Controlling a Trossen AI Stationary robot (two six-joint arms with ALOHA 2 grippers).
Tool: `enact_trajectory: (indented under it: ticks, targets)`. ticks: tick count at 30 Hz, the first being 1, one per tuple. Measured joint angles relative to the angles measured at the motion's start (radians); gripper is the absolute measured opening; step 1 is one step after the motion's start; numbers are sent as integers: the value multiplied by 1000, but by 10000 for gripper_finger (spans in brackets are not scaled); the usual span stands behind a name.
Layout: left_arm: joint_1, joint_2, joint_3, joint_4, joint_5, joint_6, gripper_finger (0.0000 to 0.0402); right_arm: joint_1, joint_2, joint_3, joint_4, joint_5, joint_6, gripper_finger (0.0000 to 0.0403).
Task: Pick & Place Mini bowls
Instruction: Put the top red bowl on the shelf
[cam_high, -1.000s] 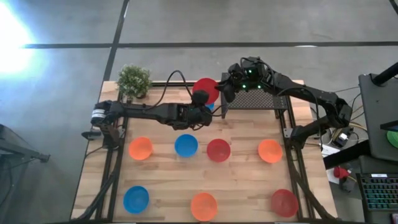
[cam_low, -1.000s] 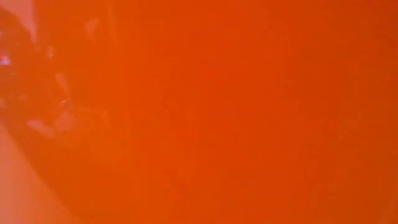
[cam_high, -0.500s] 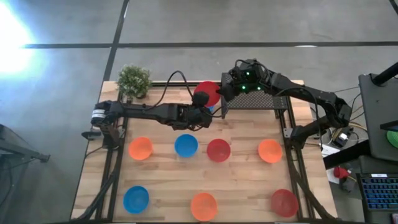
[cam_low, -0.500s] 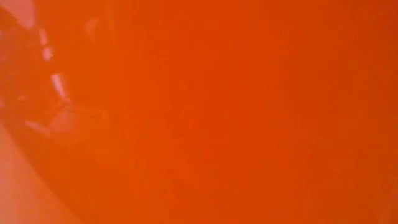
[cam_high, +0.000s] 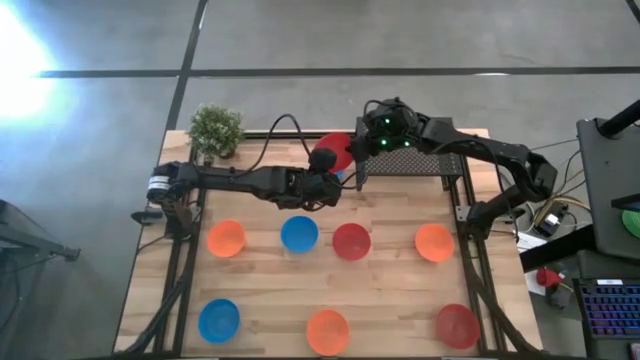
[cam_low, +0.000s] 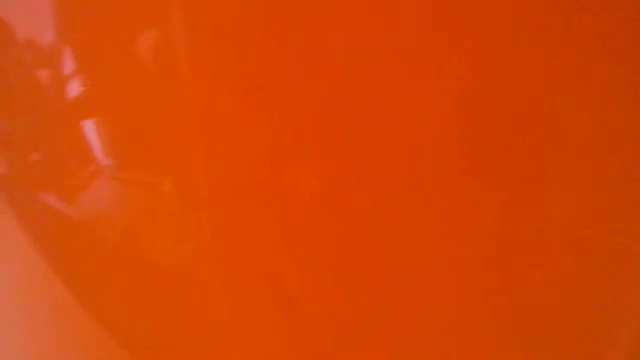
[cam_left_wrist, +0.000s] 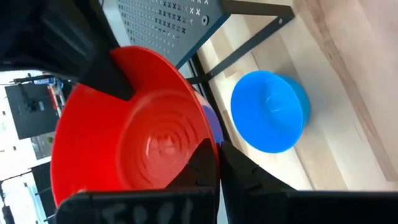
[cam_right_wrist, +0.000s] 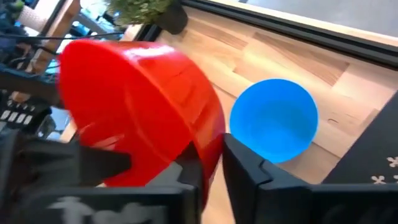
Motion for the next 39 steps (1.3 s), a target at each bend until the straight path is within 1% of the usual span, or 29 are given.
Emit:
enact_trajectory:
  ticks: [3,11,17,24,31,36,39]
  targets:
    - [-1,0,0,1,0,-7,5,5,4,4,-2,21,4,15]
    - [-4,-2,-1,27,-19,-48,37,5,2,38,-33,18,-44,11]
    - [-19,-2,34,23,-46,-44,74,5,1,72,-87,7,-58,11]
    - [-34,-2,82,35,-50,-145,118,3,-2,129,-147,4,-103,10]
    - [-52,-2,109,33,-52,-219,123,-11,-2,180,-204,71,-160,10]
    - [-68,-2,124,32,-49,-240,123,-46,-2,209,-238,117,-162,10]
    - [-74,-4,127,32,-45,-266,123,-78,-2,221,-257,117,-161,10]
